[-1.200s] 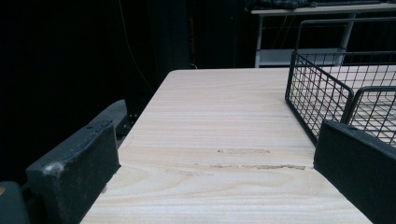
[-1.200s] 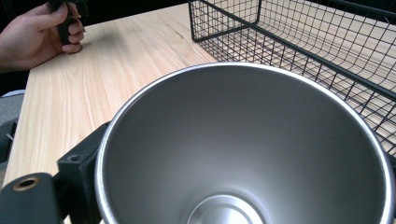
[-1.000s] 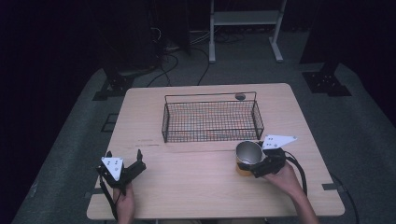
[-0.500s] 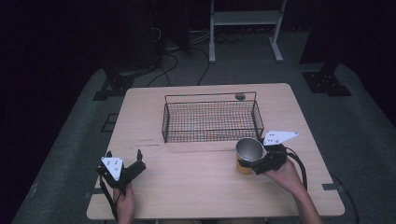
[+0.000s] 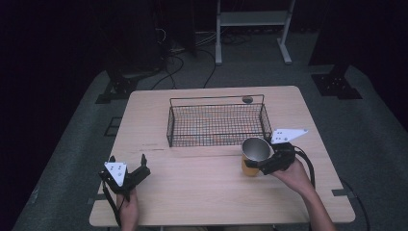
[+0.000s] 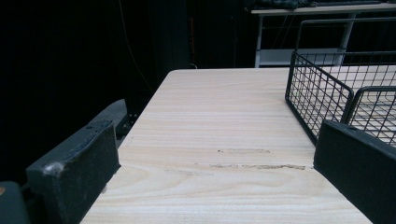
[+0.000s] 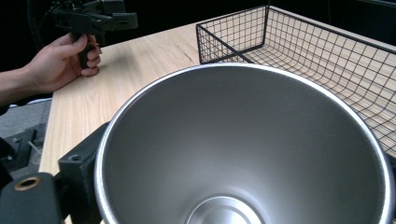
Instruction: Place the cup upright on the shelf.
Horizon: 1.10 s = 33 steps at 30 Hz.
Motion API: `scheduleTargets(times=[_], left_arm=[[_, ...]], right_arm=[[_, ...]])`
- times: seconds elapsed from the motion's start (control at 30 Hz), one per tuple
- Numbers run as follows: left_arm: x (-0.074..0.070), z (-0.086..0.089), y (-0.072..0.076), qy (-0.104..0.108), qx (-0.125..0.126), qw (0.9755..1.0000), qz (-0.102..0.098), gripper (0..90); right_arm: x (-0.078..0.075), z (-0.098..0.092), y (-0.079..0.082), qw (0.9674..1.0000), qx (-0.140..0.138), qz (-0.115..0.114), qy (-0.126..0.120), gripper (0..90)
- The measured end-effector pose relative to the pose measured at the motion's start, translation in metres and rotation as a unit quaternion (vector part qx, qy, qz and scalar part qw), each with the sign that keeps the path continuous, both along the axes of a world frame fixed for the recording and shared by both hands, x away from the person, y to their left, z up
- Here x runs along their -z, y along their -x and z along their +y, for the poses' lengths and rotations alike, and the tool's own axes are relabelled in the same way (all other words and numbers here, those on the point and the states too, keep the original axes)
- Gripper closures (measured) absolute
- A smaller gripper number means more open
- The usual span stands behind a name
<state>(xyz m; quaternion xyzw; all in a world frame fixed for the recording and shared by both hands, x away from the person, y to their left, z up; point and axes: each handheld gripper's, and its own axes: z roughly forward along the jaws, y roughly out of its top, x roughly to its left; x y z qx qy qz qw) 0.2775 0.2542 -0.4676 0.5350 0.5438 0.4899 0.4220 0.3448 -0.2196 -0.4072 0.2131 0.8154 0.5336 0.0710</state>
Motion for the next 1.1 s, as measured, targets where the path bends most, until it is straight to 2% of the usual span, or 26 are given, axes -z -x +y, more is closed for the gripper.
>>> scheduleTargets(times=[0.43,1.1], left_arm=[[0.0,0.0,0.0,0.0,0.0,1.0,0.0,0.0],[0.0,0.0,0.0,0.0,0.001,1.0,0.0,0.0]], right_arm=[[-0.018,0.006,-0.008,0.9999,-0.012,-0.003,-0.003,9.0],[-0.038,0.012,-0.023,0.9997,-0.024,0.006,-0.006,9.0]])
